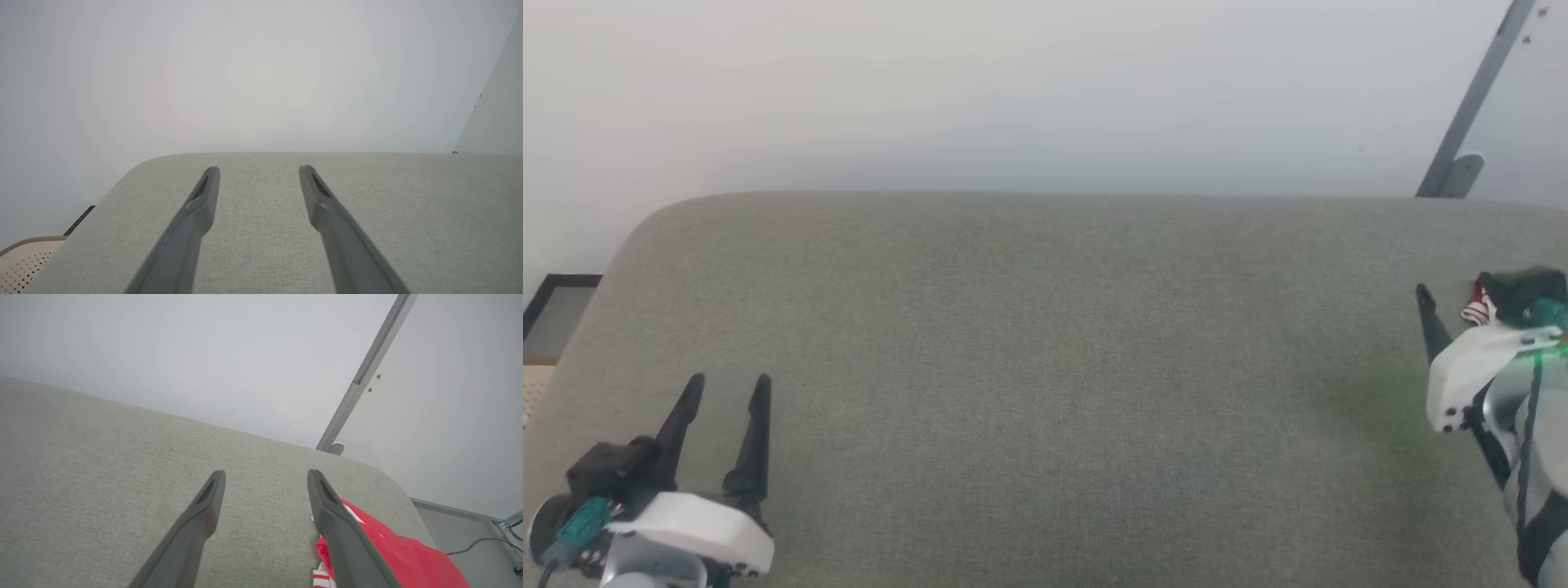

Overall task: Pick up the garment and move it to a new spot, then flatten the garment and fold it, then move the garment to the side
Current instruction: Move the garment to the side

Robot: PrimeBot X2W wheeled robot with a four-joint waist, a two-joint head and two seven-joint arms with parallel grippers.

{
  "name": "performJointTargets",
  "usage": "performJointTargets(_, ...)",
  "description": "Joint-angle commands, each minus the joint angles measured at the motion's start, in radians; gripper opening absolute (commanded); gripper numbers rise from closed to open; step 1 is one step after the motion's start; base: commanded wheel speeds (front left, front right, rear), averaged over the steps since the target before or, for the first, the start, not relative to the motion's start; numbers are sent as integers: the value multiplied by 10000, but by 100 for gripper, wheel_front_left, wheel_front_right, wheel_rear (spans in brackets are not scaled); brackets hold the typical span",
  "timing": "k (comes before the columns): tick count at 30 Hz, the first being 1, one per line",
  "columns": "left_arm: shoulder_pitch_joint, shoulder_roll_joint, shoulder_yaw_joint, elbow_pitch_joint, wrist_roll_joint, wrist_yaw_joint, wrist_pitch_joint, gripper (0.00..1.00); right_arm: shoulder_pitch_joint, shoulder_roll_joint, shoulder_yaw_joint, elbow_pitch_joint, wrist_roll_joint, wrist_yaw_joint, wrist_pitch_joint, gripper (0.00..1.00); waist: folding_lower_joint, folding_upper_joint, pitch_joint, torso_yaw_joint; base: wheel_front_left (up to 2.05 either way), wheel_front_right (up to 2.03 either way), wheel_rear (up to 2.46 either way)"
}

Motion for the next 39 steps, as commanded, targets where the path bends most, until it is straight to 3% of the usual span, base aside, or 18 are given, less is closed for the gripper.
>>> performJointTargets(1,121,44,91,-55,-11,-31,-42,100,253,39,-50,-168,83,-24,-45,100,0,0,-77,70,0,0,0)
performJointTargets(10,780,62,382,-279,-3,-206,-42,100,2192,456,-502,-2382,92,-22,-48,100,0,0,-305,163,0,0,0)
performJointTargets(23,1620,-33,481,-834,-15,-509,-42,100,4639,1588,-1528,-5359,-103,-22,-51,100,0,0,-465,152,0,0,0)
performJointTargets(39,2066,-284,595,-989,96,-580,-42,100,6833,2589,-1766,-7856,-145,-22,-50,100,0,0,-492,199,0,0,0)
